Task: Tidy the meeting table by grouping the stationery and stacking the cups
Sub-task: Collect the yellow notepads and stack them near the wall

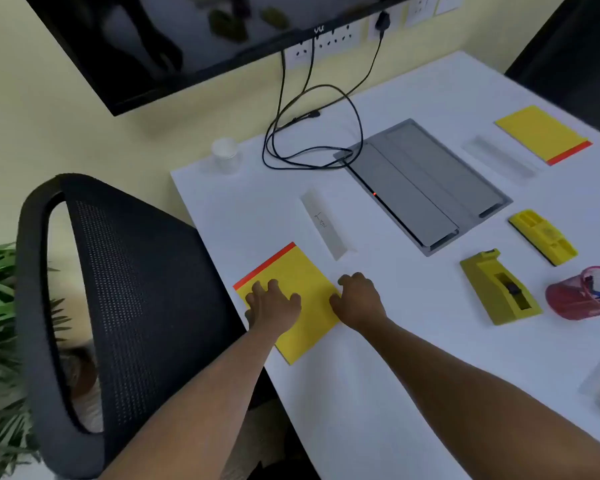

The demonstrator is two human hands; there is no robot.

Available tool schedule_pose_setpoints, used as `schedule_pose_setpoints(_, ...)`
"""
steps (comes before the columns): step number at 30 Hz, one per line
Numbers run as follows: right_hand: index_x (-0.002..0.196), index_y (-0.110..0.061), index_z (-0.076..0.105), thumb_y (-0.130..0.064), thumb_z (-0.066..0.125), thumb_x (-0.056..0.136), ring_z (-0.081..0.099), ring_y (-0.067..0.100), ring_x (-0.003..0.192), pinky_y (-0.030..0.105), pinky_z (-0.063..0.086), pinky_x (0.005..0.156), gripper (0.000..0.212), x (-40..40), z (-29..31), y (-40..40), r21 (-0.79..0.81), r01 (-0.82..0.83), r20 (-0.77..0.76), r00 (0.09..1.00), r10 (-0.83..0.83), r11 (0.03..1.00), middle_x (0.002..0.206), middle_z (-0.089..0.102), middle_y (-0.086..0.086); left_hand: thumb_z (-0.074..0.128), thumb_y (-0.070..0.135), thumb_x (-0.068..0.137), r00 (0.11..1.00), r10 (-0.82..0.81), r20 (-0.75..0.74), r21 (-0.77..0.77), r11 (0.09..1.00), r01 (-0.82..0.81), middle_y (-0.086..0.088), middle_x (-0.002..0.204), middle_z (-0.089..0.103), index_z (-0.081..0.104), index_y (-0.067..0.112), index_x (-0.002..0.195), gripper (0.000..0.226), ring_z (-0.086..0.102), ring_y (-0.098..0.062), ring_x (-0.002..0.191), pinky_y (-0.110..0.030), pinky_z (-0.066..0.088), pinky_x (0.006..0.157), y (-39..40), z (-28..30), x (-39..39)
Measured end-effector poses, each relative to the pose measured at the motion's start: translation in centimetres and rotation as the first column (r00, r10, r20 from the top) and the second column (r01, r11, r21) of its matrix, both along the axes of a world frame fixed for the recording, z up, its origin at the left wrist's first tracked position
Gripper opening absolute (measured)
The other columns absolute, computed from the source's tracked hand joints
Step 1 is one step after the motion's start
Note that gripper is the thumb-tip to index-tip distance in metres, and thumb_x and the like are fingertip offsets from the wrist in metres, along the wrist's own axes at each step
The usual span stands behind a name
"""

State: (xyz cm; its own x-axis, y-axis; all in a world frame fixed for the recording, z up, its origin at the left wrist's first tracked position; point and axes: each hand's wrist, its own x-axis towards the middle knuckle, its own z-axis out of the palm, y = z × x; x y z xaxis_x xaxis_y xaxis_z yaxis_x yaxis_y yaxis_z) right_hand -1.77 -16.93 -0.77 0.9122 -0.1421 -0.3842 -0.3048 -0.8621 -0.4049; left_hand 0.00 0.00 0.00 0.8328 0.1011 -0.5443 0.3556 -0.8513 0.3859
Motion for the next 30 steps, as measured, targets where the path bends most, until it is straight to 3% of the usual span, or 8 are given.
schedule_pose_setpoints(5,0.123,-0.009,0.053,-0.029,0.055,0.087,0.050,0.034,0.112,0.033,0.041,0.078,0.041,0.2,-1.4,0.2,-0.019,0.061,-0.155,0.986,-0.063,0.998,0.120,0.050,0.014,0.054,0.041,0.092,0.961,0.234,-0.147,0.009,0.972,-0.235,-0.019,0.147,0.022,0.028,0.008,0.146,0.068,0.039,-0.039,0.125,-0.046,0.048,0.096,1.5,-1.2,0.6)
schedule_pose_setpoints(8,0.130,-0.014,0.049,-0.028,0.057,0.085,0.050,0.034,0.115,0.034,0.042,0.080,0.047,0.0,-2.2,0.0,-0.002,0.053,-0.209,0.977,-0.052,0.999,0.124,0.047,0.013,0.055,0.039,0.092,0.936,0.304,-0.178,-0.021,0.950,-0.312,-0.020,0.145,0.021,0.025,0.007,0.145,0.069,0.047,-0.038,0.116,-0.041,0.049,0.089,1.7,-1.9,-0.1)
schedule_pose_setpoints(11,0.133,-0.019,0.049,-0.026,0.059,0.082,0.054,0.032,0.115,0.033,0.046,0.083,0.052,-0.1,-2.6,-0.2,0.069,0.148,-0.218,0.967,-0.130,0.987,0.125,0.052,0.011,0.055,0.037,0.093,0.896,0.394,-0.205,-0.082,0.905,-0.417,-0.021,0.144,0.022,0.020,0.006,0.147,0.071,0.053,-0.037,0.106,-0.039,0.049,0.080,2.0,-2.4,-0.3)
schedule_pose_setpoints(15,0.113,-0.016,0.059,-0.025,0.061,0.080,0.061,0.026,0.099,0.028,0.043,0.071,0.034,-0.6,-2.5,-0.2,0.110,0.285,-0.238,0.938,-0.253,0.952,0.105,0.064,0.005,0.055,0.036,0.092,0.826,0.513,-0.232,-0.137,0.824,-0.550,-0.021,0.143,0.030,0.028,0.004,0.142,0.065,0.051,-0.039,0.112,-0.044,0.050,0.085,2.6,-2.4,-0.2)
schedule_pose_setpoints(19,0.081,-0.012,0.059,-0.020,0.058,0.083,0.056,0.025,0.081,0.030,0.044,0.064,0.009,-1.3,-1.7,-0.2,0.190,0.343,-0.276,0.918,-0.285,0.920,0.080,0.058,0.003,0.053,0.036,0.093,0.865,0.480,-0.147,-0.161,0.851,-0.499,-0.021,0.139,0.038,0.040,0.003,0.137,0.057,0.054,-0.039,0.110,-0.042,0.049,0.082,2.5,-1.9,-0.1)
schedule_pose_setpoints(23,0.098,-0.008,0.059,-0.018,0.054,0.093,0.061,0.027,0.077,0.040,0.060,0.072,0.012,-2.7,-0.2,-0.8,0.366,0.430,-0.279,0.897,-0.343,0.825,0.091,0.057,0.008,0.051,0.035,0.090,0.858,0.494,-0.141,-0.234,0.825,-0.514,-0.021,0.128,0.051,0.055,0.001,0.125,0.048,0.061,-0.037,0.101,-0.042,0.055,0.082,2.1,-1.1,-0.3)
schedule_pose_setpoints(26,0.097,-0.014,0.057,-0.020,0.054,0.097,0.062,0.023,0.071,0.031,0.057,0.058,0.007,-3.8,1.3,-1.4,0.460,0.438,-0.276,0.897,-0.345,0.772,0.092,0.059,0.010,0.049,0.035,0.090,0.850,0.496,-0.180,-0.283,0.801,-0.527,-0.021,0.124,0.057,0.059,0.001,0.118,0.046,0.062,-0.037,0.102,-0.046,0.055,0.090,2.1,-0.6,-1.0)
schedule_pose_setpoints(30,0.090,-0.019,0.058,-0.022,0.055,0.098,0.060,0.021,0.067,0.031,0.056,0.061,0.009,-5.9,3.1,-2.1,0.527,0.430,-0.204,0.901,-0.383,0.733,0.088,0.060,0.008,0.047,0.035,0.091,0.861,0.467,-0.203,-0.319,0.799,-0.509,-0.021,0.127,0.056,0.057,0.001,0.120,0.046,0.061,-0.037,0.106,-0.045,0.054,0.092,1.7,0.0,-2.3)
